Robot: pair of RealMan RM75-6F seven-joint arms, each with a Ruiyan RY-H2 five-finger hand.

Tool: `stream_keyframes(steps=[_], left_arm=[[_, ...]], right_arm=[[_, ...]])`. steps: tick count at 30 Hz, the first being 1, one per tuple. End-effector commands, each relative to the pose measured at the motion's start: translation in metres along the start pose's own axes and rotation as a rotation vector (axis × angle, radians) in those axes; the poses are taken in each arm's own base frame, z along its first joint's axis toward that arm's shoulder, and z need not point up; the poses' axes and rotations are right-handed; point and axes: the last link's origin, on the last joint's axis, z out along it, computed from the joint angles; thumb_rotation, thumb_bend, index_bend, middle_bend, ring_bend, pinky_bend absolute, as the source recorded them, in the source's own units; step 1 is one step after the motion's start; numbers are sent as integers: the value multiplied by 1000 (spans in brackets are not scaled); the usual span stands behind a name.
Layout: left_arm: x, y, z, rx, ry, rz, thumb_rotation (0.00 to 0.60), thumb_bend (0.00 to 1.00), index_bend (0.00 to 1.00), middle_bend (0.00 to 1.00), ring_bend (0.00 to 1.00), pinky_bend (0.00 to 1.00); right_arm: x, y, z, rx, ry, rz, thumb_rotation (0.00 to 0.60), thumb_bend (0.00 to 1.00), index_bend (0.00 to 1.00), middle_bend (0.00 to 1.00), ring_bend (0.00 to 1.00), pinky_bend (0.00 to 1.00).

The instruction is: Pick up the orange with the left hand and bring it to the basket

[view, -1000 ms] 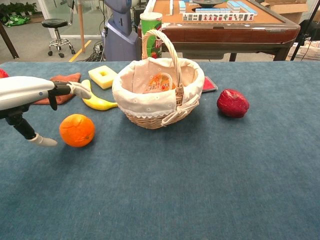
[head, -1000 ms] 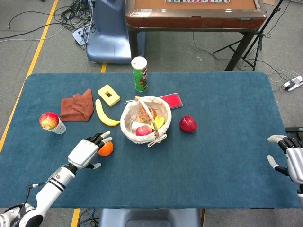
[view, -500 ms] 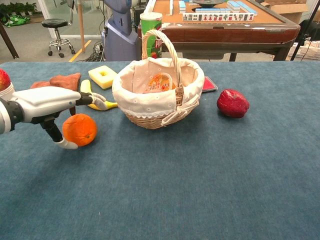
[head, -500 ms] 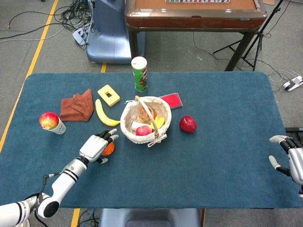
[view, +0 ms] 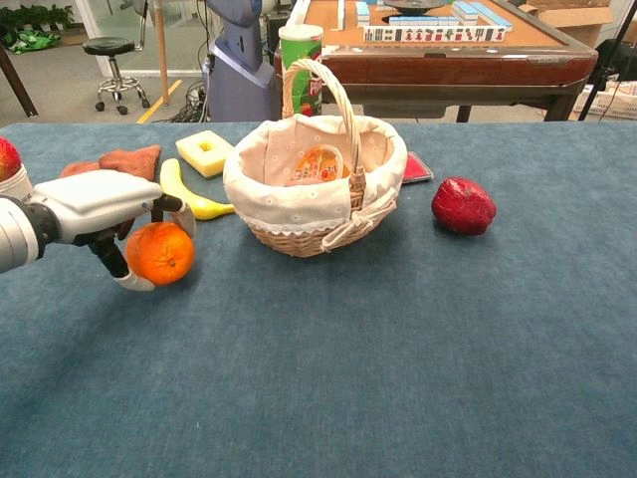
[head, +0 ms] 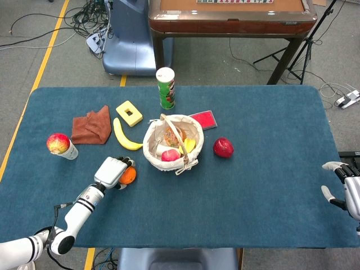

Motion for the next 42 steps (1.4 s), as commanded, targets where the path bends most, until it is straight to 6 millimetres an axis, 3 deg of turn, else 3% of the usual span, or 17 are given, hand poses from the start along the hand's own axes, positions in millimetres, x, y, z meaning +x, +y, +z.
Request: stream_keyframes(steps=[1,11,18,24,30,33,37,42], left_arm=[[11,-7,-10,8,64,-45,600,188,501,415,436,609],[62,-8,-26,-47,333,-138,600,188,482,415,422,615],[74,12,-5,-122,442,-149,600,188,467,415,411,615],[73,24,17,-141,457,-117,600,188,452,402,401,614],[68,31,29,-142,444,-68,600,188,339,301,369,614],[66,33,33,-127,421,-45,600,188,210,173,258,579],[66,33,35,-112,417,-43,600,188,89,17,120,435],[65,25,29,-80,408,-30,600,188,68,0,98,394]], right_arm=[[-1,0,0,0,-1,1,600,292,350,321,329,403],[-3,-5,3,15,-11,0,600,292,350,321,329,403],[-7,-5,2,12,-20,5,600,292,350,321,329,403],[-6,-2,1,4,-18,3,600,292,350,321,329,403],[-8,0,1,-2,-22,6,600,292,350,321,329,403],[-8,0,1,1,-22,8,600,292,350,321,329,403],[-8,1,1,-3,-21,9,600,292,350,321,329,403],[-7,2,1,-2,-18,9,600,292,350,321,329,403]])
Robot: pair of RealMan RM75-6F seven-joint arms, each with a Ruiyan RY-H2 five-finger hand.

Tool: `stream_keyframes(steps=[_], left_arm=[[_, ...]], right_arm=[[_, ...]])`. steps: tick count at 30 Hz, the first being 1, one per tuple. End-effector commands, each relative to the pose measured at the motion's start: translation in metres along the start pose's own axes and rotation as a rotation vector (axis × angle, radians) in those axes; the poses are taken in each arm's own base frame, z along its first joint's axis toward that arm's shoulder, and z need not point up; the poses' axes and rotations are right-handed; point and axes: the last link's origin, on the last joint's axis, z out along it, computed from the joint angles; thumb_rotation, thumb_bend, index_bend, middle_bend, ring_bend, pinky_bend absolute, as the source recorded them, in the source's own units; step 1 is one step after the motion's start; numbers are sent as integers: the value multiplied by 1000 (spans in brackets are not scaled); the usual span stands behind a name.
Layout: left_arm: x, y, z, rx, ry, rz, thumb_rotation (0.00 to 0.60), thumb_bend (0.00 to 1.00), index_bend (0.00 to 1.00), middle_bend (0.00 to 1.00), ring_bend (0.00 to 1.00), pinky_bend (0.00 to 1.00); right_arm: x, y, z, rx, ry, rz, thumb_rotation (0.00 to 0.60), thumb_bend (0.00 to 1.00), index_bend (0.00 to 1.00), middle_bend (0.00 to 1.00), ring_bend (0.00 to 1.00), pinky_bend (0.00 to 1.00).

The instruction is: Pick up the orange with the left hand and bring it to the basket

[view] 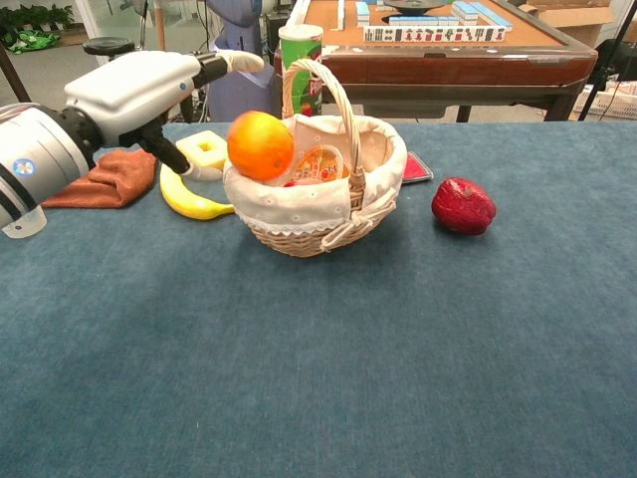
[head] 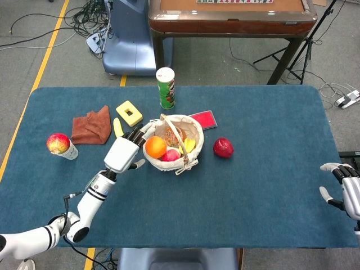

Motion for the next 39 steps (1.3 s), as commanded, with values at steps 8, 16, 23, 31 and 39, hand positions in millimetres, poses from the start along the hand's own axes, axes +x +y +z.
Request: stream_keyframes(steps=[8,16,23,31,39], left_arm=[[9,-31,-48,104,-83,93,600,188,68,0,101,392],[23,-57,-119,260,-201,143,600,188,72,0,102,381],[36,-66,-165,388,-197,127,600,188,77,0,105,369],[49,-76,-207,518,-207,125,600,188,77,0,105,350],[54,-79,-222,564,-207,113,600,188,78,0,106,347]], right_arm=[[0,-1,1,4,-1,1,600,291,350,321,329,403],[1,0,1,6,-3,-1,600,292,350,321,329,403],[0,-2,5,19,-4,2,600,291,350,321,329,403],[0,-3,6,20,-7,-1,600,292,350,321,329,403],[-2,-6,8,30,-10,1,600,292,350,321,329,403]])
